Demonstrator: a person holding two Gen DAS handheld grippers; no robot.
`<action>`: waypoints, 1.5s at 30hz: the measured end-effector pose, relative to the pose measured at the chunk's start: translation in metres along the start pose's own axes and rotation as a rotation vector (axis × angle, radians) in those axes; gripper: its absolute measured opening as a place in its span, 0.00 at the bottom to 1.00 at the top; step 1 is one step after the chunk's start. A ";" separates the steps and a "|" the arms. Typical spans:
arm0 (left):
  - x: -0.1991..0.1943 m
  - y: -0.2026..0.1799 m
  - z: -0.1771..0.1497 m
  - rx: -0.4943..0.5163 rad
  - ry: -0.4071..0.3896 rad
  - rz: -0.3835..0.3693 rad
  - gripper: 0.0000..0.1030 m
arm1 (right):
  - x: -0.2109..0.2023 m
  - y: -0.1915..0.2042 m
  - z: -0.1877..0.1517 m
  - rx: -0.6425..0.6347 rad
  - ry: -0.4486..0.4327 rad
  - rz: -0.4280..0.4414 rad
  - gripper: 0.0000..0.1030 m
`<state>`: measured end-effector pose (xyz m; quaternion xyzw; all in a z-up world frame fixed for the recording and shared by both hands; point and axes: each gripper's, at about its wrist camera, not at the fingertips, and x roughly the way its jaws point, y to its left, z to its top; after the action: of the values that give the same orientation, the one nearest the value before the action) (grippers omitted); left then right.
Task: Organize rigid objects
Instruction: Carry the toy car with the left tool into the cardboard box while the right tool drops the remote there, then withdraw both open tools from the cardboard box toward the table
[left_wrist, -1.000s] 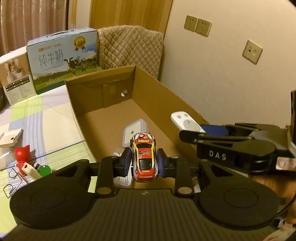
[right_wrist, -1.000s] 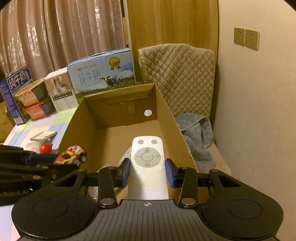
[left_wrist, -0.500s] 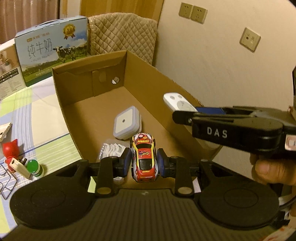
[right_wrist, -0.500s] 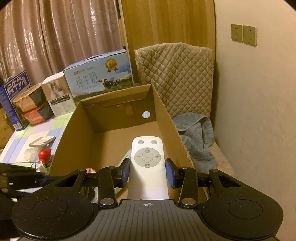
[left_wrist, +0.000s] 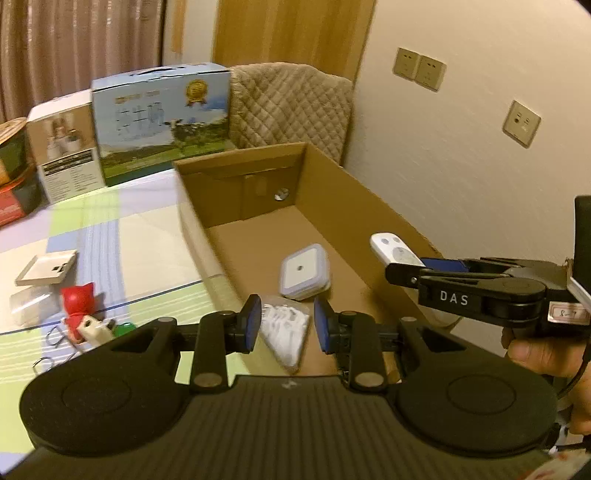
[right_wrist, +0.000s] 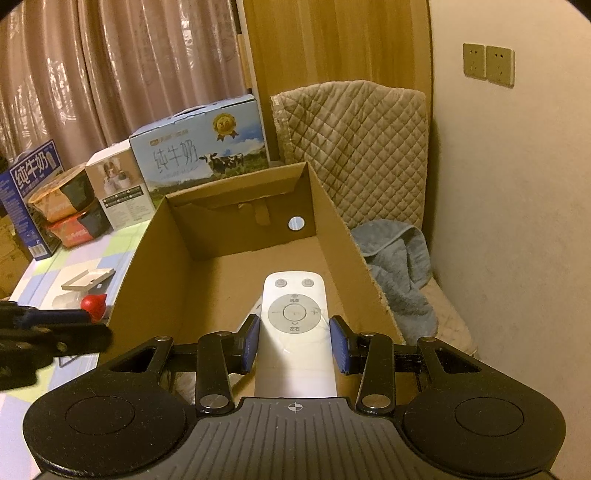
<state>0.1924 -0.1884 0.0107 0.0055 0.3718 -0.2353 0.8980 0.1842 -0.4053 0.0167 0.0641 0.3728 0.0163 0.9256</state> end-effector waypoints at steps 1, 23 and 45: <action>-0.002 0.002 0.000 -0.001 -0.005 0.008 0.25 | 0.001 0.001 0.000 -0.001 0.001 0.000 0.36; -0.020 0.030 -0.018 -0.081 -0.032 0.038 0.27 | 0.013 0.017 -0.008 -0.130 -0.015 -0.049 0.38; -0.101 0.077 -0.059 -0.166 -0.080 0.141 0.35 | -0.057 0.077 -0.020 -0.037 -0.007 0.088 0.41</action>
<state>0.1243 -0.0670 0.0233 -0.0520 0.3527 -0.1400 0.9237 0.1307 -0.3308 0.0516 0.0633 0.3658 0.0638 0.9263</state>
